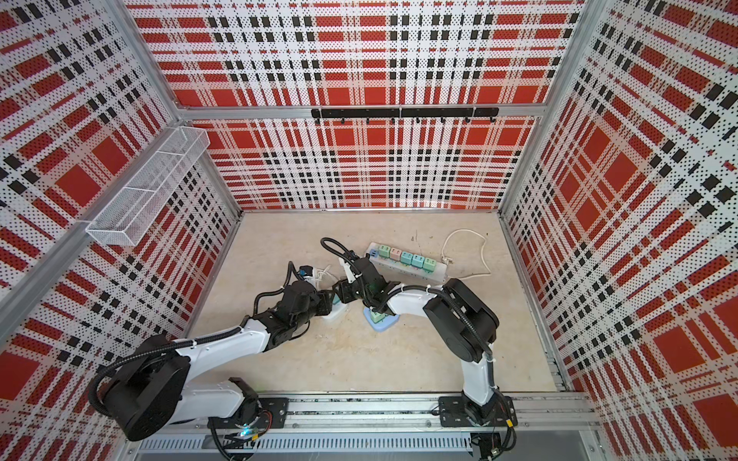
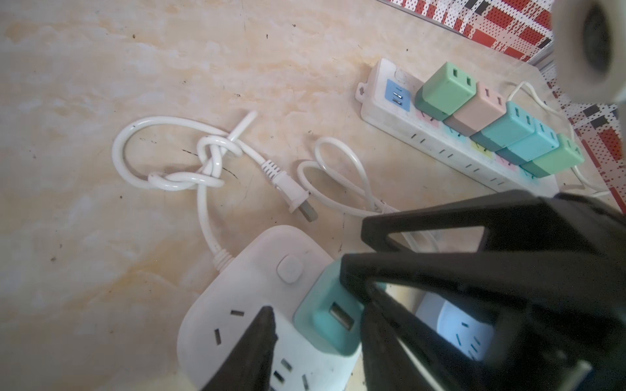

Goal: Insert plugs into power strip
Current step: Press the plug into the socket.

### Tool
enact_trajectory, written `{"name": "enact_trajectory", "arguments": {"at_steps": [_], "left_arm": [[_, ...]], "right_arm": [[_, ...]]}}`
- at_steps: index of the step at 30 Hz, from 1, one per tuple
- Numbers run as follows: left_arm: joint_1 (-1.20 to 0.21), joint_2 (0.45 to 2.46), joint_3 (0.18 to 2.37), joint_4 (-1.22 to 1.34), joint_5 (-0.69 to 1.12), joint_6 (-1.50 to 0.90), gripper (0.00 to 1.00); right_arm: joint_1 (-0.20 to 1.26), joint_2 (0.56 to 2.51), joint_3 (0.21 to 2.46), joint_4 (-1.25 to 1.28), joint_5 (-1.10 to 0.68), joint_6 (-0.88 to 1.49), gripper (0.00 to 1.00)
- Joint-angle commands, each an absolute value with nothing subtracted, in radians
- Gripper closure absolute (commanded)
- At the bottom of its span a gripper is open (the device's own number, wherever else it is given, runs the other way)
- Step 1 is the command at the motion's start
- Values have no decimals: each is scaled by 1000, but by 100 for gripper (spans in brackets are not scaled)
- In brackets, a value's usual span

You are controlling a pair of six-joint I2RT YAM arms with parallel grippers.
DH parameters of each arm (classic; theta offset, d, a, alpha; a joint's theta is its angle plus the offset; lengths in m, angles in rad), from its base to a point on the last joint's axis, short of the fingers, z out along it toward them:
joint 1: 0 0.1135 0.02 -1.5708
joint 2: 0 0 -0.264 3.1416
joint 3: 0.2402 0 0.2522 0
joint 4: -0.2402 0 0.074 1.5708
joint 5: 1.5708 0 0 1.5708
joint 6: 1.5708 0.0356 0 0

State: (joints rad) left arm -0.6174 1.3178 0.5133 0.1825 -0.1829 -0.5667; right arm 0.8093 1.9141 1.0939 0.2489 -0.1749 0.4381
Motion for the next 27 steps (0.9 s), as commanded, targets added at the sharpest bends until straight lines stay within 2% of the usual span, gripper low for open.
{"name": "enact_trajectory", "arguments": {"at_steps": [1, 15, 23, 27], "left_arm": [[-632, 1337, 529, 234, -211, -586, 55], [-712, 1377, 388, 409, -301, -623, 60], [-724, 1437, 339, 510, -306, -622, 61], [-731, 1403, 332, 523, -298, -620, 61]], "right_arm": [[816, 1930, 1052, 290, -175, 440, 69], [840, 1934, 899, 425, -146, 502, 76], [876, 1958, 920, 376, -90, 490, 76], [892, 1955, 918, 351, -32, 486, 76]]}}
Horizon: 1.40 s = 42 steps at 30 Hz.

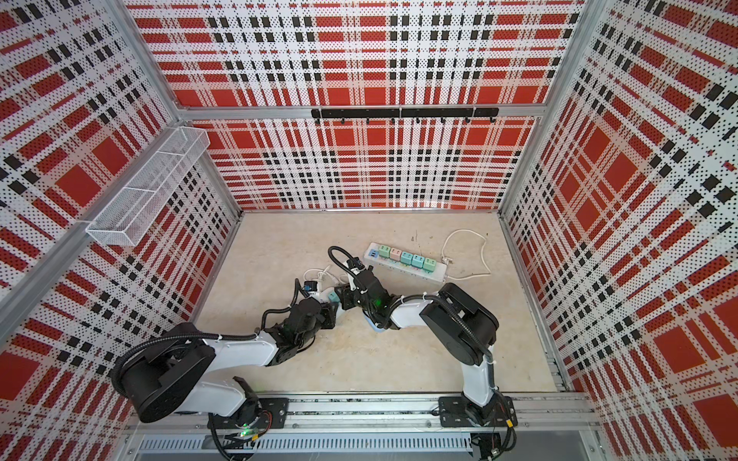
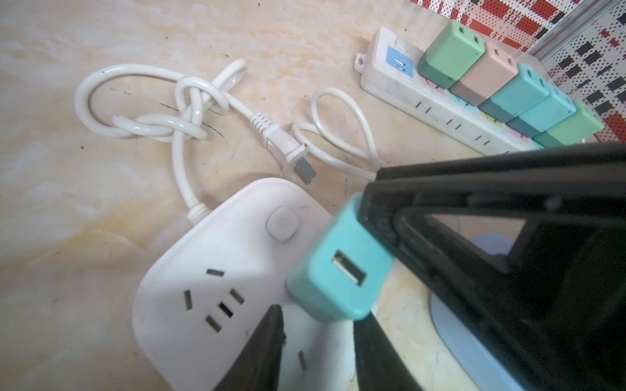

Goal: Insert plugs into power strip
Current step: Press the plug into the socket, then reset both arms

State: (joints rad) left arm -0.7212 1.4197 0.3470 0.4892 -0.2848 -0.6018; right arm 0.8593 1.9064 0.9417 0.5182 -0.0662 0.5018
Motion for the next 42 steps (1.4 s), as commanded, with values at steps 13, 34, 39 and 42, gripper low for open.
{"name": "enact_trajectory", "arguments": {"at_steps": [13, 34, 39, 42], "left_arm": [[-693, 982, 441, 177, -296, -474, 31], [-129, 1096, 301, 573, -182, 5, 1], [-101, 1236, 279, 745, -175, 41, 1], [-60, 1283, 282, 818, -150, 14, 1]], "right_arm": [[840, 1621, 1069, 40, 91, 374, 19], [143, 1235, 535, 351, 441, 60, 0], [140, 1462, 446, 724, 426, -47, 0], [140, 1521, 424, 822, 381, -86, 0]]}}
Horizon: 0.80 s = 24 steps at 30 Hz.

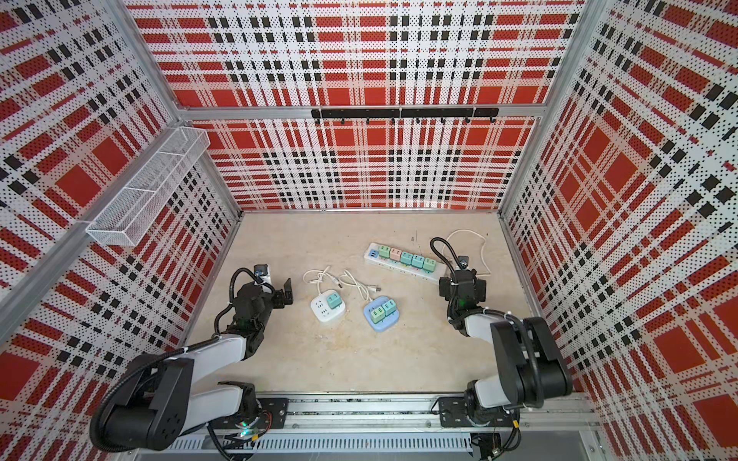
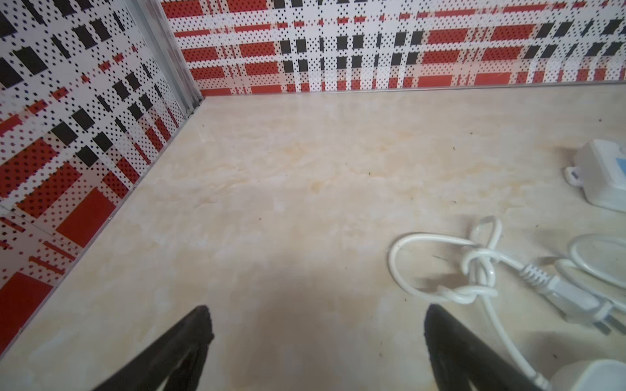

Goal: Insert plugs into power strip
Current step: Reset both arms

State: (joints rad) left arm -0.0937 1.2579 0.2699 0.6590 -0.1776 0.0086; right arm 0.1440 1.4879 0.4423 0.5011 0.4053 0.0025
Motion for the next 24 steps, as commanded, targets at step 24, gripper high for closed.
{"name": "enact_trajectory", "arguments": {"at_steps": [24], "left_arm": [[-70, 1576, 375, 990, -220, 3, 1]], "right_arm": [[54, 1593, 378, 975, 284, -17, 0]]}}
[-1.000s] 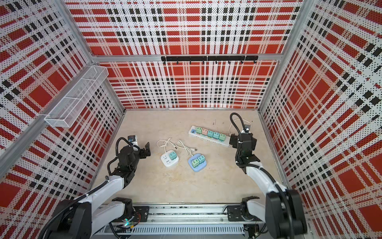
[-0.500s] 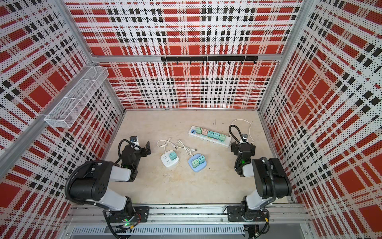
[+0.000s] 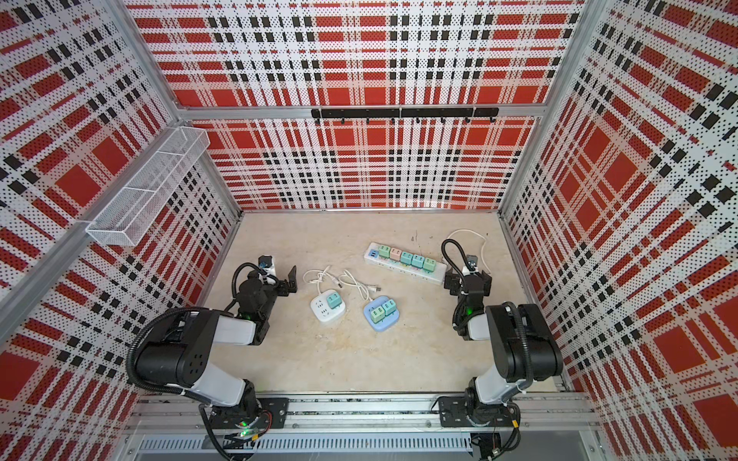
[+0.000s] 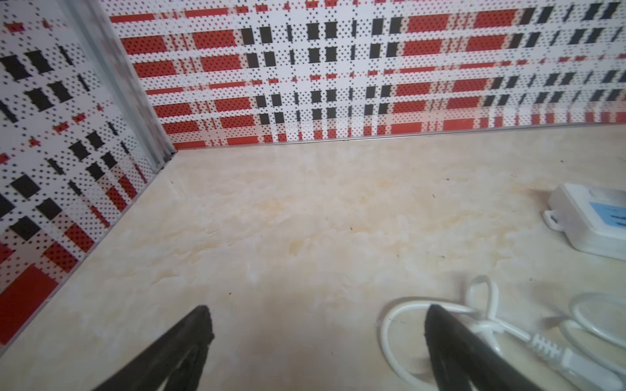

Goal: Insert plugs into power strip
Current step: Reset both arms

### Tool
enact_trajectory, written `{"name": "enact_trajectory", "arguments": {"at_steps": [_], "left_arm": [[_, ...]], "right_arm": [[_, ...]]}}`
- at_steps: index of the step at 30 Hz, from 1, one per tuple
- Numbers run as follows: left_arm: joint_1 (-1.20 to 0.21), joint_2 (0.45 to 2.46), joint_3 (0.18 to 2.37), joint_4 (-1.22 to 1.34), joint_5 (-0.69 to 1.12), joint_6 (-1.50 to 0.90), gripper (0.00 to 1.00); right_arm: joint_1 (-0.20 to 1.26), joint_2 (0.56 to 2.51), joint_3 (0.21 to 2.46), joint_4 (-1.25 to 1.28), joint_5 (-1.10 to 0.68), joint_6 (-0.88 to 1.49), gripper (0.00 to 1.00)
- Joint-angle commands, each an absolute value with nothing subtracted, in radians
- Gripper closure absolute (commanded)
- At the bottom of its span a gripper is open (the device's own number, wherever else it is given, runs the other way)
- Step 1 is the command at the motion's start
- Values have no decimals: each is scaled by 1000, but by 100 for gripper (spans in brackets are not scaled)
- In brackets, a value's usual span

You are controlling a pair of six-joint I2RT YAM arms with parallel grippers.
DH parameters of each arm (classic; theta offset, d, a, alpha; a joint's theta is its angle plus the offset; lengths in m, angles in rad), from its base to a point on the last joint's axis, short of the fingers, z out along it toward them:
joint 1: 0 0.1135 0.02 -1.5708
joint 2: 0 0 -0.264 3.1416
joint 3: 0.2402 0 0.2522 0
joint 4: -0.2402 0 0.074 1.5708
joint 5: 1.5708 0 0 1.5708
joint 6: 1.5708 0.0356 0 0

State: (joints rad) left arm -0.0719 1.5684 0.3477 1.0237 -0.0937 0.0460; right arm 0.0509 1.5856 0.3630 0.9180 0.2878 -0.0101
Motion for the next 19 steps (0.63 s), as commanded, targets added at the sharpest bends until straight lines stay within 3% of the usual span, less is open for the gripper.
{"name": "enact_trajectory", "arguments": {"at_steps": [1, 19], "left_arm": [[-74, 1575, 371, 992, -230, 2, 1], [-82, 1576, 376, 989, -246, 12, 1]], "right_arm": [[54, 1593, 380, 973, 283, -17, 0], [55, 1592, 379, 974, 280, -20, 0]]}}
